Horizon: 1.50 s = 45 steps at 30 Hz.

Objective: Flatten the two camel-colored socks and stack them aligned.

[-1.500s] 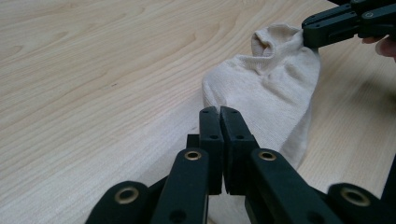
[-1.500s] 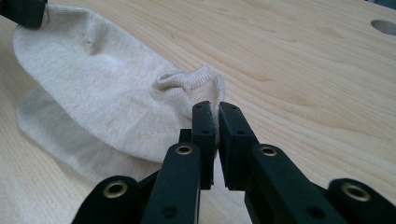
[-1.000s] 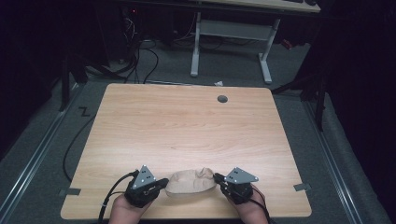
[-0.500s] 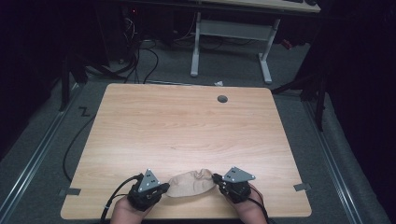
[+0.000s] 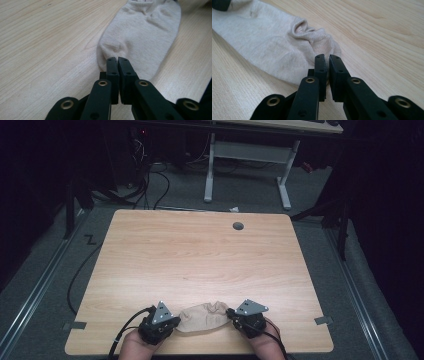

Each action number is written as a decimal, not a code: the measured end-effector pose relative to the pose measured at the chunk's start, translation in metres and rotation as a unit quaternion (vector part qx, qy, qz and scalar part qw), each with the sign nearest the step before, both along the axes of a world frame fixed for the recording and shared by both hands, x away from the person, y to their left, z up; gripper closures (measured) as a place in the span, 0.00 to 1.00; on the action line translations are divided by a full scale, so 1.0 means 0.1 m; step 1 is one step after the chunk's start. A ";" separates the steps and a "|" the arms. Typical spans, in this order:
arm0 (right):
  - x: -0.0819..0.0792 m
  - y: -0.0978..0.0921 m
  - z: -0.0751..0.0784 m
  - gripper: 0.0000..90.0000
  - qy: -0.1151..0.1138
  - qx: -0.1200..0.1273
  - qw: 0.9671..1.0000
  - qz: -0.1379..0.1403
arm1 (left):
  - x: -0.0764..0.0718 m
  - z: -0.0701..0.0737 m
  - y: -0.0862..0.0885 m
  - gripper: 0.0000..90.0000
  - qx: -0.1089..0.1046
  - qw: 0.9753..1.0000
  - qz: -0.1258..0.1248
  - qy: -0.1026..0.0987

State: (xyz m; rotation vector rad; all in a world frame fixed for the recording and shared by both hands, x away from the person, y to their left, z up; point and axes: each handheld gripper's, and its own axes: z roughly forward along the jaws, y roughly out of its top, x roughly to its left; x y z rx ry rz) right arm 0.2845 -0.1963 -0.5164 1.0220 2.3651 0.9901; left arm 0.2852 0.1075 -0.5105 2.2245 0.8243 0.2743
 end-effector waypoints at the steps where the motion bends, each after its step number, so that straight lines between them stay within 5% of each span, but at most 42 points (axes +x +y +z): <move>1: 0.00 0.01 -0.01 0.94 0.003 -0.004 1.000 -0.001 | 0.01 -0.01 0.00 0.97 0.003 1.000 0.001 -0.001; 11: 0.03 0.03 -0.05 0.93 0.011 -0.013 1.000 0.000 | 0.12 -0.08 -0.03 0.94 0.018 1.000 0.007 -0.004; 19: 0.04 0.02 -0.05 0.85 0.013 -0.006 1.000 -0.005 | 0.21 -0.09 -0.01 0.88 0.009 1.000 0.017 -0.002; 23: 0.01 0.00 0.01 0.82 0.000 0.017 1.000 -0.010 | 0.21 -0.06 0.02 0.80 -0.005 1.000 0.025 -0.001; 33: 0.04 -0.17 0.12 0.77 -0.034 0.051 0.997 -0.046 | 0.38 0.08 0.33 0.63 -0.041 0.997 0.051 -0.032; 37: 0.10 -0.31 0.13 0.76 -0.037 0.060 0.995 -0.072 | 0.48 0.08 0.53 0.61 -0.062 0.995 0.073 -0.020; 45: 0.21 -0.61 0.05 0.73 -0.041 0.054 0.989 -0.133 | 0.63 0.07 0.86 0.58 -0.037 0.991 0.122 -0.041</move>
